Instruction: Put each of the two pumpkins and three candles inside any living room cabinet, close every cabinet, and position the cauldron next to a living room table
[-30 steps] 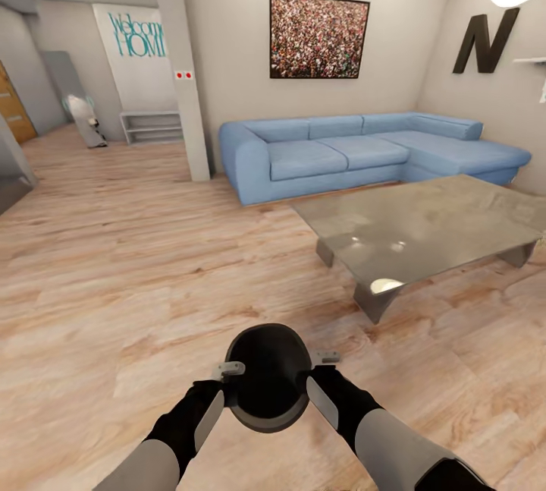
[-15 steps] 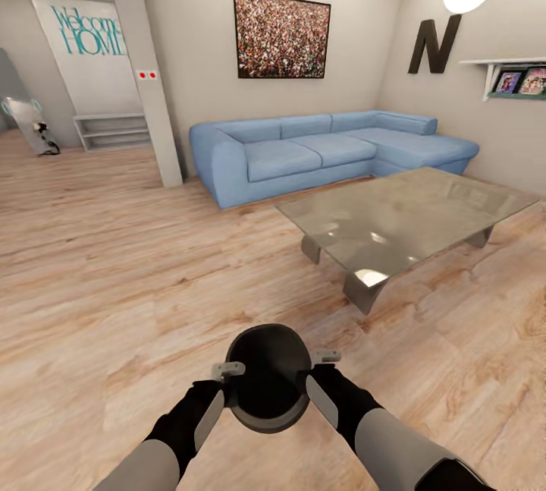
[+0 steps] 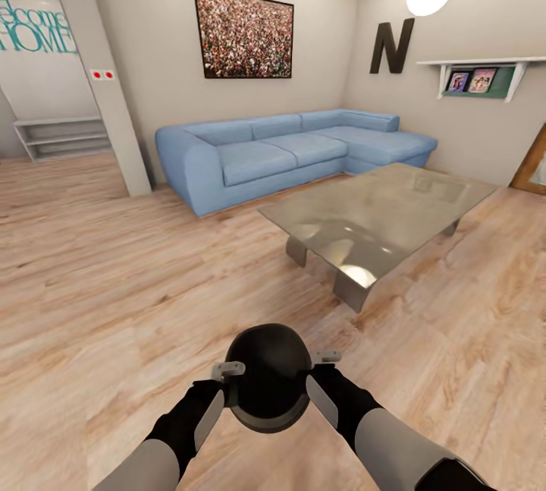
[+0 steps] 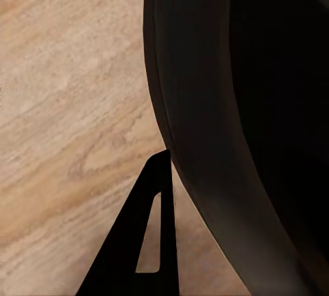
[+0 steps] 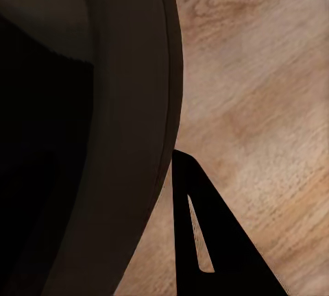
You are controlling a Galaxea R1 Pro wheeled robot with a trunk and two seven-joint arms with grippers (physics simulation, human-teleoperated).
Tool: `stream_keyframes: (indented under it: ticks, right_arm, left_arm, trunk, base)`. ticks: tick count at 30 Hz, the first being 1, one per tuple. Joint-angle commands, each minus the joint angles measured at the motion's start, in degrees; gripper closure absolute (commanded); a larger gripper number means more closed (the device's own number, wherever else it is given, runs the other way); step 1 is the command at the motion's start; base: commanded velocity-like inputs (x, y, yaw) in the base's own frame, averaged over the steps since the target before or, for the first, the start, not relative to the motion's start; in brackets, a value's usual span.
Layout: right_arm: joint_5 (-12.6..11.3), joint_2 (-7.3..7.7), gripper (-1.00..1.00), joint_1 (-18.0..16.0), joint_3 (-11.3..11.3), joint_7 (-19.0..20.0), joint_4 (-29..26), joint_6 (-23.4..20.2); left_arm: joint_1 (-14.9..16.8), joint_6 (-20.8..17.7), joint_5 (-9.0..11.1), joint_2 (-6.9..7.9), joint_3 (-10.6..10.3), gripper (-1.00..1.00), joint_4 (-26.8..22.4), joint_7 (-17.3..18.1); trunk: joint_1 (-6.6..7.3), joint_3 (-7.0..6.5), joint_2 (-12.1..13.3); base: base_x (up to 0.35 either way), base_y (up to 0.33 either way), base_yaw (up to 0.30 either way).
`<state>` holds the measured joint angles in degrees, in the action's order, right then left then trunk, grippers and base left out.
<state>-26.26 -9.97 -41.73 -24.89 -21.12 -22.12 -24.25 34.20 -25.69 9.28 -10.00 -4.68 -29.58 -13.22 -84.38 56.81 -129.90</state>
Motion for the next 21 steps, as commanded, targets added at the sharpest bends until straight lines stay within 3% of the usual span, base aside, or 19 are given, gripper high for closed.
stream_keyframes:
  ticks: [1,9,21]
  right_arm:
    - [-0.4,-0.02,1.0,0.0,0.0,1.1,-0.2,1.6]
    - [-0.3,-0.02,1.0,0.0,0.0,1.1,-0.2,1.6]
    - [-0.3,-0.02,1.0,0.0,0.0,1.1,-0.2,1.6]
  left_arm:
    - [0.0,0.1,2.3,0.0,0.4,1.0,0.1,0.2]
    - [0.1,0.1,2.3,0.0,0.5,1.0,0.1,0.2]
    - [0.1,0.1,2.3,0.0,0.5,1.0,0.1,0.2]
  trunk:
    - [0.01,-0.01,0.0]
    - [0.01,-0.01,0.0]
    - [0.01,-0.01,0.0]
  base:
    - [0.167,0.314,-0.279]
    - [0.146,0.315,-0.279]
    - [0.014,0.331,-0.279]
